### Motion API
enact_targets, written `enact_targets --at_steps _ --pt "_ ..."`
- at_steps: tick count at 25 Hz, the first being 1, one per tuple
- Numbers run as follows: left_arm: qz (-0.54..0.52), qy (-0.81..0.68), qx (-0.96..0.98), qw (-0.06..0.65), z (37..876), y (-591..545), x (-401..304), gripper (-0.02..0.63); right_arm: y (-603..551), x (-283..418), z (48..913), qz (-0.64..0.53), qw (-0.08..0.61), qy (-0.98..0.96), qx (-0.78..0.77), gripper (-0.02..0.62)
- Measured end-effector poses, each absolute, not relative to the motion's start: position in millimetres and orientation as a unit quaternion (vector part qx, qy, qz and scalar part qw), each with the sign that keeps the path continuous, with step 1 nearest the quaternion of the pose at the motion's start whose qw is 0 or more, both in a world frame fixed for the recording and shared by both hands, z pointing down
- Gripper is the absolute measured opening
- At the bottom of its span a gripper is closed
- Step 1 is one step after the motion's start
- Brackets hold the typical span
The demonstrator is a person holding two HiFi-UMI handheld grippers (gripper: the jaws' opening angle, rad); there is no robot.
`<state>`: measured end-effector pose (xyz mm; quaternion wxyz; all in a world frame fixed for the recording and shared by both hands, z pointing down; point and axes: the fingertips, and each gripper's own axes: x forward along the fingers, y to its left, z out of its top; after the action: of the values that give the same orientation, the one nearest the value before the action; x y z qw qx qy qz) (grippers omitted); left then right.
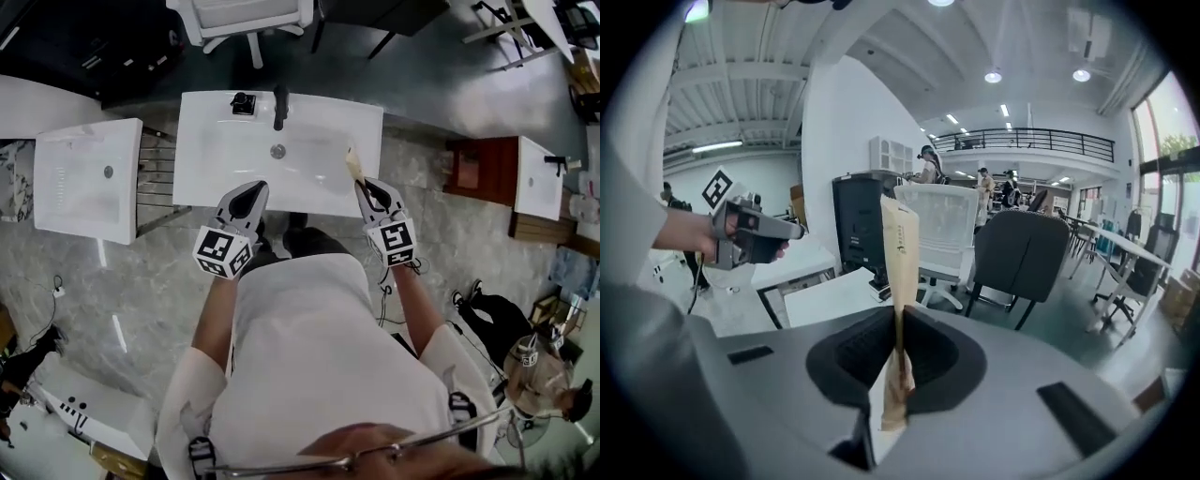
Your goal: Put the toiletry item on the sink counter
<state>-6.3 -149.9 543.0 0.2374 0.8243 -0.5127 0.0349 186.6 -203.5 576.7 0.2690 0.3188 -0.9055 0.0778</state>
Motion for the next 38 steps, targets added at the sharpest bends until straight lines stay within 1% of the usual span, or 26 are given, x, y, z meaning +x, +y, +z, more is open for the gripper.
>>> enact_targets --at_steps 6,22,32,38 --pt "0.035 -0.528 0.812 0.249 557 -152 2 0.003 -224 181 602 0.056 0.3 -0.909 0.285 0.035" --pt "0.031 -0.557 0.782 0.278 578 -153 -15 0.003 -280 134 650 -0.015 0.371 -0.907 0.201 0.036" --pt "0.031 -0.552 0.779 0.294 595 -158 -4 0.003 -305 129 714 -0.059 0.434 -0.885 0.16 0.037" --pt "0.035 -0.554 0.776 0.3 601 -160 1 0.003 -324 126 744 -0.07 0.457 -0.875 0.145 0.037"
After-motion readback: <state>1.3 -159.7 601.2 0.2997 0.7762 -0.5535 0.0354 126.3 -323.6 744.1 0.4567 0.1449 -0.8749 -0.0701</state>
